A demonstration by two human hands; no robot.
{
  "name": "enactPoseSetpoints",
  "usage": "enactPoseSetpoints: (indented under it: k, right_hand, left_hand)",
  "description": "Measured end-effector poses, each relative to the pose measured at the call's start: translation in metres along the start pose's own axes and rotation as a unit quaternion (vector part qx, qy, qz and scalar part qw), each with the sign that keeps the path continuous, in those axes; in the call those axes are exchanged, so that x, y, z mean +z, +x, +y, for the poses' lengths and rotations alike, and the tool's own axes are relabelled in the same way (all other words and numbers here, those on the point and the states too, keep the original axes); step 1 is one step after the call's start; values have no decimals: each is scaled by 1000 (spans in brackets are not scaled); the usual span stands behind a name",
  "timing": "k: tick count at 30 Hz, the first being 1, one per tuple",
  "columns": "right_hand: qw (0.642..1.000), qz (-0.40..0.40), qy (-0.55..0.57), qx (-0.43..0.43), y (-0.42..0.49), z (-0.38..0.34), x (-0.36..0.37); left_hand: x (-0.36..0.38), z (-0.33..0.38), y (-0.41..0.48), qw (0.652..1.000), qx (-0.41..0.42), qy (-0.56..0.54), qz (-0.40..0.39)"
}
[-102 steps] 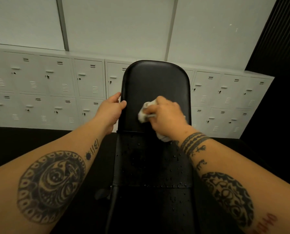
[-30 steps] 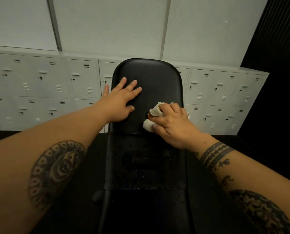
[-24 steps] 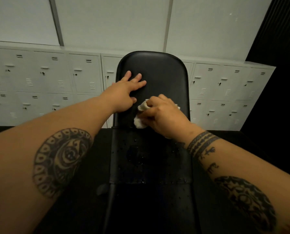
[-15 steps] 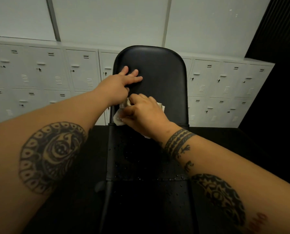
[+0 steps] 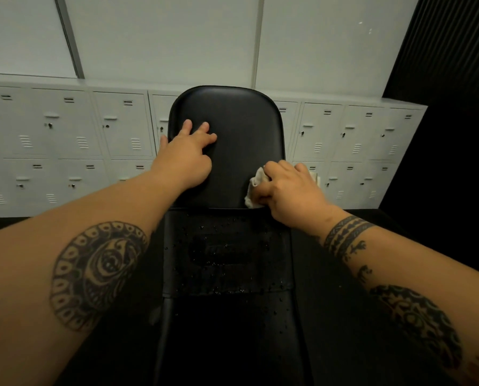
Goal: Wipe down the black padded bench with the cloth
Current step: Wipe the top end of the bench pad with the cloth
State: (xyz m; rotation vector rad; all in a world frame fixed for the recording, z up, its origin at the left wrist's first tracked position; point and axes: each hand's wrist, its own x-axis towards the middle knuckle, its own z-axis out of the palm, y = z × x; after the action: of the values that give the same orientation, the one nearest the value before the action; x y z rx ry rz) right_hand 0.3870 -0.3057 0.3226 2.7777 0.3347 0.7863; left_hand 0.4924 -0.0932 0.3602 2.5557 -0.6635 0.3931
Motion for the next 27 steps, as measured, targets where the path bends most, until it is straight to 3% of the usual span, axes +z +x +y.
enactPoseSetpoints:
  k: [8, 12, 20, 23, 27]
  right_hand:
    - [999, -21, -19, 25, -15, 23, 0]
    - [997, 17, -20, 71, -19, 37, 11]
    - [955, 128, 150, 223, 34, 36, 23]
    - [930, 134, 211, 271, 50, 30, 21]
    - [944, 133, 236, 187, 30, 10, 28]
  left_hand:
    - [16, 5, -5, 996, 11, 90, -17]
    - [24, 5, -7, 994, 7, 113, -4]
    - [47, -7, -11, 988, 34, 113, 95]
    - [51, -8, -12, 985, 35, 118, 120]
    - [53, -8, -12, 984, 33, 117, 128]
